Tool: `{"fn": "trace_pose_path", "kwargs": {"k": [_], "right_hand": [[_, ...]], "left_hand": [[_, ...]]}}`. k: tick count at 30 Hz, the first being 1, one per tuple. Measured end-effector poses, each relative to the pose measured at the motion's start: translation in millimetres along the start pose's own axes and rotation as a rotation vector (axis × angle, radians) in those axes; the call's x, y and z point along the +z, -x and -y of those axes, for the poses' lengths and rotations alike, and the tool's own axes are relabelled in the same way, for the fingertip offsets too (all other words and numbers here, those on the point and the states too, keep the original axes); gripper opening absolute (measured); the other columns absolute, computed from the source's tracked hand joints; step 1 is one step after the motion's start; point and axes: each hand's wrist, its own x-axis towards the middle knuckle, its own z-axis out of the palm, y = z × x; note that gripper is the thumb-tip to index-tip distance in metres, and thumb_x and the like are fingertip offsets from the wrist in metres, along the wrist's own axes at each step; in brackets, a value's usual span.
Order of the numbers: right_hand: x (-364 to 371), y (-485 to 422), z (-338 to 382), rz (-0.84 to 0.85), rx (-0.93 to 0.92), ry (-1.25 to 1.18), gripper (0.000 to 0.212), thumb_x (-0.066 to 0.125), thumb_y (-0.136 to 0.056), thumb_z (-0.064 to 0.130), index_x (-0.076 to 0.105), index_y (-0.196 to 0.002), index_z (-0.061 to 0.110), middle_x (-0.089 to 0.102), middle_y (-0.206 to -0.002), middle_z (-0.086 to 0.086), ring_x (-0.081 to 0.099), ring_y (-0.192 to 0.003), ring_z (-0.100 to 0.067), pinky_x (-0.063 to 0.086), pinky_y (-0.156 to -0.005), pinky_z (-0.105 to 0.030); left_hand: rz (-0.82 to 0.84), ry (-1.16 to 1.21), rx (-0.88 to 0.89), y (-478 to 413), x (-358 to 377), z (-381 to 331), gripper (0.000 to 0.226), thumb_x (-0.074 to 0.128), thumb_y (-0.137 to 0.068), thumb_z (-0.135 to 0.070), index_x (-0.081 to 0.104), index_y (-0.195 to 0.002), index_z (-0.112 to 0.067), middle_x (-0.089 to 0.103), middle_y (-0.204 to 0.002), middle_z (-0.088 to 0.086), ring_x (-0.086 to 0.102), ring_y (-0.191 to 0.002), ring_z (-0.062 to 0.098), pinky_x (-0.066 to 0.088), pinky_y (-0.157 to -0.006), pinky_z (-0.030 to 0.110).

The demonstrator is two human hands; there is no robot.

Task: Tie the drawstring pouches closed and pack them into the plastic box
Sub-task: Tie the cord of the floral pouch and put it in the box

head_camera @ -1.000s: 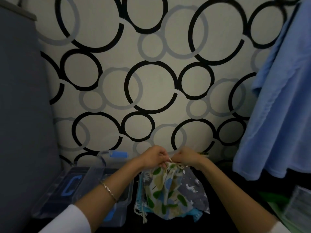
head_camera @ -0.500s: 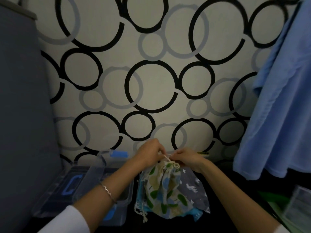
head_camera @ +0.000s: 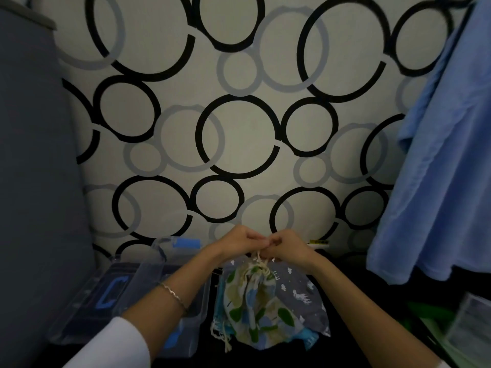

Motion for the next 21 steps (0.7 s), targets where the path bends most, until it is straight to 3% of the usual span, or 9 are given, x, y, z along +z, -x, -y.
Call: {"fn": "trace_pose_path", "kwargs": {"k": [3, 7, 10, 12, 14, 19, 21], "right_hand": [[2.4, 1.6, -3.6, -0.029, -0.026, -0.008, 0.010, 0.073, -0.082, 0.005, 0.074, -0.088, -0.003, 0.072, -0.074, -0.015, 0.064, -0.062, -0.014, 0.052, -0.057, -0.018], [9.6, -0.6, -5.3, -0.096, -0.056, 0.056, 0.004, 0.070, -0.085, 0.006, 0.070, -0.088, 0.004, 0.071, -0.072, -0.010, 0.067, -0.064, -0.019, 0.059, -0.064, -0.030], [11.2, -2.4, -6.0, -0.141, -0.098, 0.165, 0.017, 0.068, -0.085, 0.007, 0.068, -0.101, 0.012, 0.072, -0.078, -0.011, 0.067, -0.069, -0.019, 0.059, -0.069, -0.035], [8.9, -2.4, -5.9, -0.079, -0.122, 0.216, 0.020, 0.064, -0.087, 0.009, 0.071, -0.104, 0.015, 0.071, -0.073, -0.003, 0.063, -0.064, -0.012, 0.053, -0.064, -0.027], [6.5, -1.1, -4.5, -0.013, -0.128, 0.242, 0.012, 0.063, -0.088, 0.011, 0.075, -0.086, 0.015, 0.065, -0.067, 0.002, 0.057, -0.061, -0.010, 0.048, -0.063, -0.028], [5.2, 0.3, -5.5, 0.046, 0.007, -0.047, 0.022, 0.057, -0.091, 0.008, 0.066, -0.085, -0.010, 0.058, -0.080, -0.017, 0.052, -0.077, -0.022, 0.042, -0.073, -0.034], [6.2, 0.2, -5.9, 0.065, 0.086, -0.192, 0.016, 0.054, -0.090, 0.003, 0.066, -0.084, -0.005, 0.058, -0.087, -0.020, 0.051, -0.083, -0.025, 0.042, -0.078, -0.035]], "left_hand": [[0.012, -0.019, -0.036, 0.2, -2.5, 4.8, 0.038, 0.071, -0.087, -0.022, 0.066, -0.121, -0.007, 0.070, -0.112, 0.011, 0.067, -0.098, 0.015, 0.055, -0.087, 0.026], [-0.091, -0.028, -0.142, -4.1, -4.8, 5.8, 0.046, 0.080, -0.079, -0.025, 0.056, -0.114, -0.007, 0.069, -0.084, 0.010, 0.063, -0.070, 0.015, 0.051, -0.066, 0.026], [-0.086, -0.068, -0.123, -6.6, -9.3, 6.2, 0.037, 0.082, -0.076, -0.027, 0.057, -0.098, -0.010, 0.066, -0.067, 0.005, 0.060, -0.058, 0.010, 0.050, -0.059, 0.022], [-0.025, -0.041, -0.100, -6.6, -12.3, 4.1, 0.030, 0.082, -0.076, -0.026, 0.059, -0.091, -0.012, 0.066, -0.070, 0.003, 0.062, -0.063, 0.011, 0.052, -0.062, 0.023], [0.023, -0.050, -0.080, -5.6, -15.9, 2.5, 0.026, 0.081, -0.077, -0.024, 0.061, -0.089, -0.012, 0.067, -0.078, 0.007, 0.063, -0.073, 0.015, 0.053, -0.071, 0.029], [0.132, -0.069, 0.002, -0.9, -21.8, 0.5, 0.026, 0.078, -0.080, -0.019, 0.073, -0.102, -0.007, 0.074, -0.098, 0.010, 0.070, -0.090, 0.019, 0.058, -0.082, 0.027], [0.116, -0.158, 0.043, -1.3, -23.2, -1.3, 0.024, 0.077, -0.081, -0.021, 0.075, -0.101, -0.008, 0.075, -0.093, 0.009, 0.069, -0.085, 0.018, 0.057, -0.081, 0.028]]}}
